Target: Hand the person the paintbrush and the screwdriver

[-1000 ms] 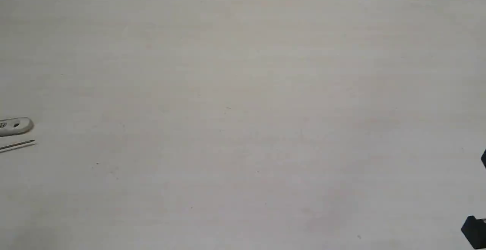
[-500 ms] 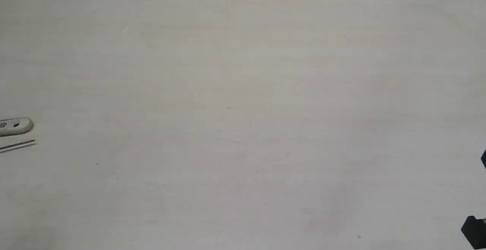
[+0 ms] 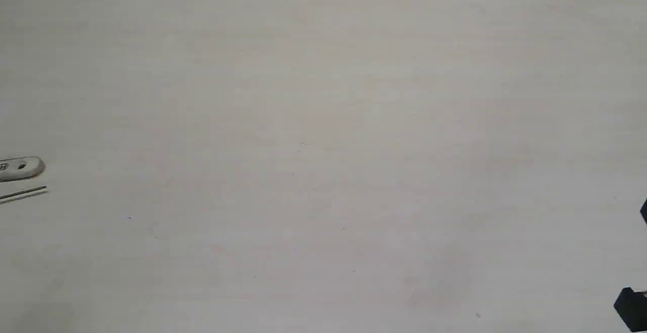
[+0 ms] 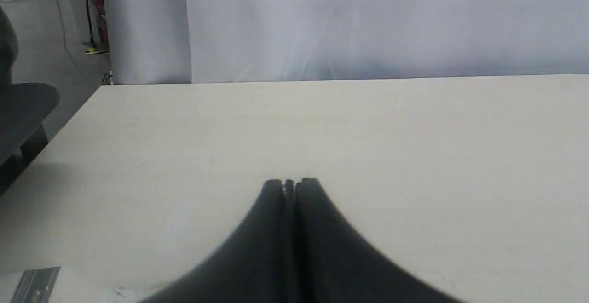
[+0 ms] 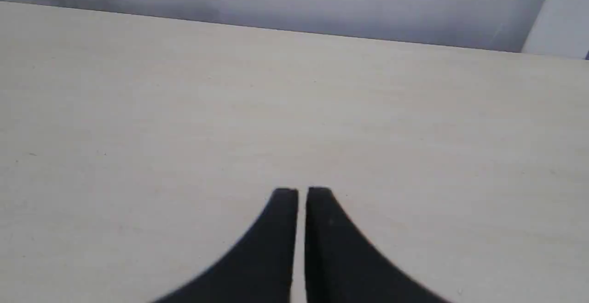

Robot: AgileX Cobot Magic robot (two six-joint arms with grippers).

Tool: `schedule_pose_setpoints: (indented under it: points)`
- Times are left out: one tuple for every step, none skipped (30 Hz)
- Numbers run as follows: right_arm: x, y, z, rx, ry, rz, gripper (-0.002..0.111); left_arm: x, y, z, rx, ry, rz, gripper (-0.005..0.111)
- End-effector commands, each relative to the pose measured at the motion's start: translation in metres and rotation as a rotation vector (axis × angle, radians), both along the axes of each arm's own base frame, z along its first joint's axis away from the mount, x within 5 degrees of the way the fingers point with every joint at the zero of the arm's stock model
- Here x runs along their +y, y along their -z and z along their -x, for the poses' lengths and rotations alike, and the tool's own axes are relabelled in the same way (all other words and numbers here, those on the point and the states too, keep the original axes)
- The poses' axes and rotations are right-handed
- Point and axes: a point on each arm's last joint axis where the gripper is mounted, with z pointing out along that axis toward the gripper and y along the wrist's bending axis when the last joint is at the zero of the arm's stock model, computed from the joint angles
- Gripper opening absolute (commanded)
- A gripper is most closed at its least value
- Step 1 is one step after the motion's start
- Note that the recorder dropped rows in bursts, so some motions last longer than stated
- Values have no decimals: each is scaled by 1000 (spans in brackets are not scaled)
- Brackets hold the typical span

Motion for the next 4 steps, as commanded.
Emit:
schedule_pose_setpoints:
  points:
    - [0, 0, 0, -5, 6, 6, 4, 0, 0, 0, -12, 5, 2, 0]
    - [0, 0, 0, -5, 6, 6, 4, 0, 0, 0, -12, 5, 2, 0]
    - [0, 0, 0, -5, 6, 6, 4, 0, 0, 0, -12, 5, 2, 0]
    - [0, 0, 0, -5, 6, 6, 4, 0, 0, 0, -12, 5, 2, 0]
